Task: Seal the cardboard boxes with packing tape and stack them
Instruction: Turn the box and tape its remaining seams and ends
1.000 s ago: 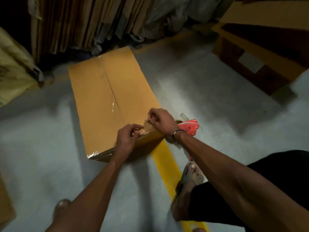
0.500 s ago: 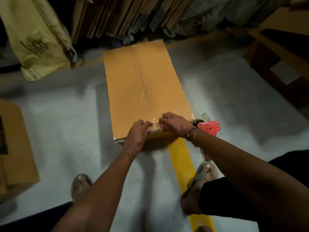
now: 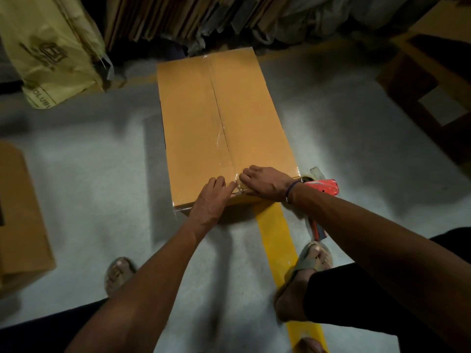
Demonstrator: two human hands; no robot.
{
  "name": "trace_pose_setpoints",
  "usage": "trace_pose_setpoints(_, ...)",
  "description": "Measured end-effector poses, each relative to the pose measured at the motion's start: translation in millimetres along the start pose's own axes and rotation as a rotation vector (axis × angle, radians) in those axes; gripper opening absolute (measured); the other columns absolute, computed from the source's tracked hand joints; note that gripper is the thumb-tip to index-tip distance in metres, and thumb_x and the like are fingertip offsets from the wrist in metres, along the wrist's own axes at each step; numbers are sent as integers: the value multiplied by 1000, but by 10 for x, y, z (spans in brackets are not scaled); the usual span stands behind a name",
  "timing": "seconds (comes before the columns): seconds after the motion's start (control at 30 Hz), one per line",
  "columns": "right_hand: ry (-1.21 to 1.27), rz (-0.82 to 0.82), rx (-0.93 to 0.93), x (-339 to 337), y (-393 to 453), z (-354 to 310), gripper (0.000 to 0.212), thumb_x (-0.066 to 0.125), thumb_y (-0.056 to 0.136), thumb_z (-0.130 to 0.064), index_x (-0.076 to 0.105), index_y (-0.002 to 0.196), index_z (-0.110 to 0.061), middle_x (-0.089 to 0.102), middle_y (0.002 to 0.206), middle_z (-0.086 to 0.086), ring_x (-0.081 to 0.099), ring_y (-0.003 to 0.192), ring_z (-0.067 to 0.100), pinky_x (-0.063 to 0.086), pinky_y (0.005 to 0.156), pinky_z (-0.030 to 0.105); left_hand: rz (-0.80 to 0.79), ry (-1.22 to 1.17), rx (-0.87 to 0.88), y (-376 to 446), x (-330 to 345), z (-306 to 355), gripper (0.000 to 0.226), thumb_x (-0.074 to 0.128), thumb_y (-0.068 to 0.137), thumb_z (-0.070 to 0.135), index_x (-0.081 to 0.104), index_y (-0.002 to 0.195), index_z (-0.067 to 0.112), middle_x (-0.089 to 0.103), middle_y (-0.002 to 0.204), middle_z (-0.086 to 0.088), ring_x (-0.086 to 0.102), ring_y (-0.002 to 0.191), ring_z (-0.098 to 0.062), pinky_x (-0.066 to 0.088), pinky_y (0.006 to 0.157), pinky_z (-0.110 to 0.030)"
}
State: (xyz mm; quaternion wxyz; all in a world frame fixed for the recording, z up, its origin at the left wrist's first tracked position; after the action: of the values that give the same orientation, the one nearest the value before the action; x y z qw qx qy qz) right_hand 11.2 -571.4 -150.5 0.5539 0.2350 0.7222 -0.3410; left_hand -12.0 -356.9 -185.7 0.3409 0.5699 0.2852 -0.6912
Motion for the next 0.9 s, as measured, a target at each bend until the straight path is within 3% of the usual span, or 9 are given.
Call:
trace_pose_setpoints(0.2,27,-153,-100,-144,64,94,38,56,103,-28,47,132,-6,56,121,17,55,100,31,47,88,42,-119,-92,113,22,-146,-59,54,71,92,4,43,138,16,47,111,-8,43,95,-19,41,69,-30)
trace_pose_setpoints(0.37,115,-230,-102,-227,14,132,38,58,96,-8,46,131,-5,52,115,15,53,91,29,47,81,43,-197,-186,158,-48,-293,-216,67,63,97,10,34,157,22,40,126,-6,42,107,-19,46,86,-31)
trace_pose_setpoints(0.47,144,-280,-77,-255,-7,160,45,63,87,3,45,126,-9,48,116,9,52,89,23,46,75,40,-211,-194,137,-113,-385,-399,64,60,101,18,34,158,31,41,123,-3,43,105,-17,48,83,-33)
trace_pose_setpoints(0.63,164,-293,-56,-200,-18,207,52,62,78,9,38,110,-25,42,109,-1,54,85,25,52,74,51,-161,-109,112,-392,-514,-709,51,44,108,39,35,158,36,44,116,-1,42,98,-14,50,69,-31)
trace_pose_setpoints(0.77,160,-293,-55,-214,-11,190,65,62,74,12,28,101,-37,40,106,-5,54,82,24,53,71,51,-146,-123,71,-554,-548,-804,56,49,108,30,31,160,40,41,115,-1,40,98,-14,49,69,-30)
trace_pose_setpoints(0.9,121,-275,-62,-273,-50,123,56,61,77,11,36,113,-24,43,108,3,53,81,27,49,69,48,-180,-261,15,-743,-553,-957,69,48,105,5,31,159,45,36,112,5,40,95,-14,46,76,-30)
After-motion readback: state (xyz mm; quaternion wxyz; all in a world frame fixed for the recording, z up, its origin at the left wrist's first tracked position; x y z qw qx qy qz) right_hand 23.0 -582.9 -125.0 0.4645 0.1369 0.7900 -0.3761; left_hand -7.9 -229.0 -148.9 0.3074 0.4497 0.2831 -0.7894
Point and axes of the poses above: each hand's wrist, its own y-axis towards the middle knuckle, its own x-axis out of the palm, z = x × y, the point moved 1 cm from there along y, towards the middle knuckle
